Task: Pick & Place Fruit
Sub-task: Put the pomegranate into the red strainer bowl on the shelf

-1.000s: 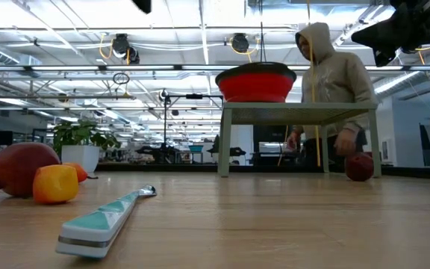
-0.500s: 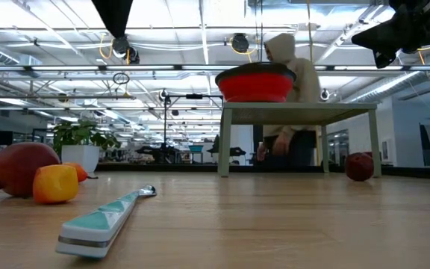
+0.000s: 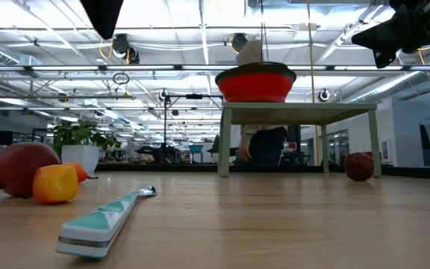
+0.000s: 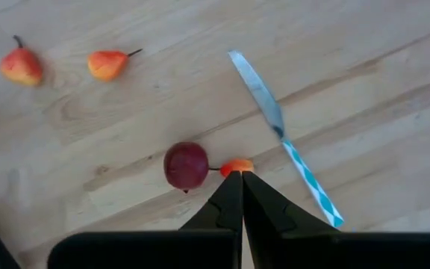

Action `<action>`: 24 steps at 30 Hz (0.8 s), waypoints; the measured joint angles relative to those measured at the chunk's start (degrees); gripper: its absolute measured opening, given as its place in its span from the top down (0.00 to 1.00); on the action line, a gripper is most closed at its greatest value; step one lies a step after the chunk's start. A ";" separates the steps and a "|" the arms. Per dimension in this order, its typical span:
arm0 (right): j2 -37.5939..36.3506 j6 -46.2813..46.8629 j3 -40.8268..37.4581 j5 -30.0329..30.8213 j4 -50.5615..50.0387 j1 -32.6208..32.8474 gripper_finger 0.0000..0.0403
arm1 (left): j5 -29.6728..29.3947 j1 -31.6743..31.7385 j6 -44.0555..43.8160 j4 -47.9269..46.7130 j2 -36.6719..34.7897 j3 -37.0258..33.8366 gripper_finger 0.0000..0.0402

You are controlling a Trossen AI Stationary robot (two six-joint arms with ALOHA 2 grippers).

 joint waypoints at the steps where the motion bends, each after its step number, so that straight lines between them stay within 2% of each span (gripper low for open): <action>1: 0.00 -0.01 0.00 0.00 -0.03 0.00 1.00 | 0.01 -0.09 -0.96 -0.04 0.00 -0.73 0.95; 6: 0.00 -0.01 0.00 0.00 0.00 0.00 1.00 | 2.72 -0.87 -4.58 0.29 0.00 -6.03 0.86; 10: 0.00 -0.01 0.00 0.00 0.01 0.00 1.00 | 4.92 -1.63 -6.47 1.81 0.00 -9.83 0.75; 18: 0.00 -0.17 0.00 0.00 -0.01 0.00 1.00 | 5.20 -2.61 -6.83 7.19 -0.04 -13.65 0.50; 24: 0.00 -0.18 0.00 0.00 0.00 0.00 1.00 | 8.49 -2.71 -7.90 9.83 -0.04 -18.23 0.37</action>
